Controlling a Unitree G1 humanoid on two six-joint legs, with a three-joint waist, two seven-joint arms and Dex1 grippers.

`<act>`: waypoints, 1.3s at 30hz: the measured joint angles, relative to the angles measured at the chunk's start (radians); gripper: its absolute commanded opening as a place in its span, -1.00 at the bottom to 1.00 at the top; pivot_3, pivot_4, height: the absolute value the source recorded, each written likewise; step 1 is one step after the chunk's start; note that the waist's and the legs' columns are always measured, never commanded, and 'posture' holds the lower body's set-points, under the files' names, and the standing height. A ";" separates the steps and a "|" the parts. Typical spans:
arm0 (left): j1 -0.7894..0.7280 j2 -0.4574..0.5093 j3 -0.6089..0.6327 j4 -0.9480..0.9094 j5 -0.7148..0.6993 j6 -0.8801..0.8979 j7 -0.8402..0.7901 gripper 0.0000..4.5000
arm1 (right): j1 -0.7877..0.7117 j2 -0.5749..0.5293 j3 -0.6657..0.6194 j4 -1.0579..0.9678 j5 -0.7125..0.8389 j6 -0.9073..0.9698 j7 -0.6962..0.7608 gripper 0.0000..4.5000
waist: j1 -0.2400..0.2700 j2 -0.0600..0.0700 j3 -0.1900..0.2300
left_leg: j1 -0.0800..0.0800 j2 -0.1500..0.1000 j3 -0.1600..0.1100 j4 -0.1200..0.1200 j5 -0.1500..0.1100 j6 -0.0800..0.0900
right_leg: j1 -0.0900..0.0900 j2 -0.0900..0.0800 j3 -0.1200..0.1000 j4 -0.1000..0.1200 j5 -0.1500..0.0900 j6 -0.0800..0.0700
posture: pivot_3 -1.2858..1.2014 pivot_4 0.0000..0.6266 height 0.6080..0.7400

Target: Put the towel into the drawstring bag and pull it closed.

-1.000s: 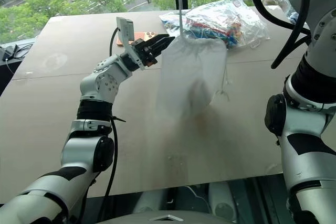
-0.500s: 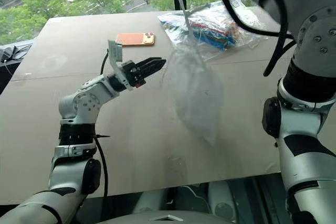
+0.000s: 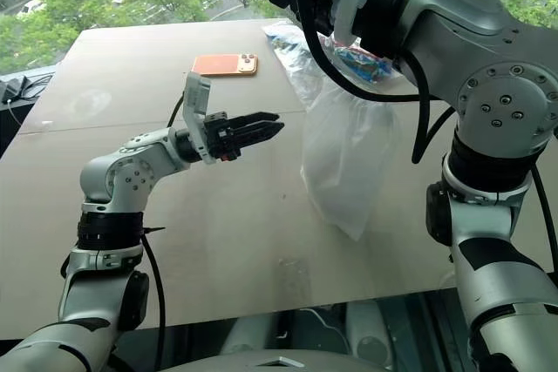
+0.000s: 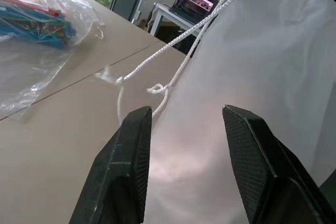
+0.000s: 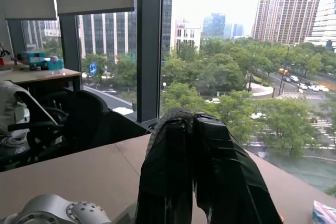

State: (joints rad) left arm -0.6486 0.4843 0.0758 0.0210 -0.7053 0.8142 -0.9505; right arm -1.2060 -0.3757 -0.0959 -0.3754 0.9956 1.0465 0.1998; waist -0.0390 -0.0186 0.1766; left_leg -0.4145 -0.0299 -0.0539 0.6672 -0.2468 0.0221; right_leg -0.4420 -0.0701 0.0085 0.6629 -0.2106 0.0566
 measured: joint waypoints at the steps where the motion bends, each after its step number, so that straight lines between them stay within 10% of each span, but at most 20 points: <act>1: -0.015 -0.009 -0.015 0.003 0.017 -0.018 -0.001 -0.04 | 0.000 0.002 0.000 -0.001 0.004 0.000 -0.002 -1.00 | 0.002 0.000 0.000 | 0.000 0.000 0.000 0.000 0.000 0.000 | 0.000 0.000 0.000 0.000 0.000 0.000 | 0.03 -0.52 1.00; 34: -0.194 -0.195 -0.186 0.379 0.393 -0.550 -0.060 -0.04 | -0.007 0.008 0.000 -0.078 0.200 -0.004 -0.111 -1.00 | 0.002 0.000 0.000 | 0.000 0.000 0.001 0.000 0.000 0.000 | 0.000 0.000 0.000 -0.001 0.000 0.000 | 0.03 -0.52 1.00; 39: -0.215 -0.252 -0.202 0.468 0.438 -0.634 -0.033 -0.76 | -0.007 -0.001 0.001 -0.078 0.200 -0.004 -0.122 -1.00 | 0.001 0.000 0.000 | 0.000 0.000 0.000 0.000 0.000 0.000 | 0.000 0.000 0.000 0.000 0.000 0.000 | 0.03 -0.52 1.00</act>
State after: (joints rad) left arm -0.8640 0.2320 -0.1259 0.4887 -0.2670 0.1803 -0.9837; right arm -1.2133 -0.3762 -0.0950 -0.4536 1.1959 1.0428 0.0782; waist -0.0378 -0.0188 0.1766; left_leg -0.4149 -0.0300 -0.0537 0.6676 -0.2469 0.0224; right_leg -0.4417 -0.0703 0.0081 0.6624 -0.2106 0.0568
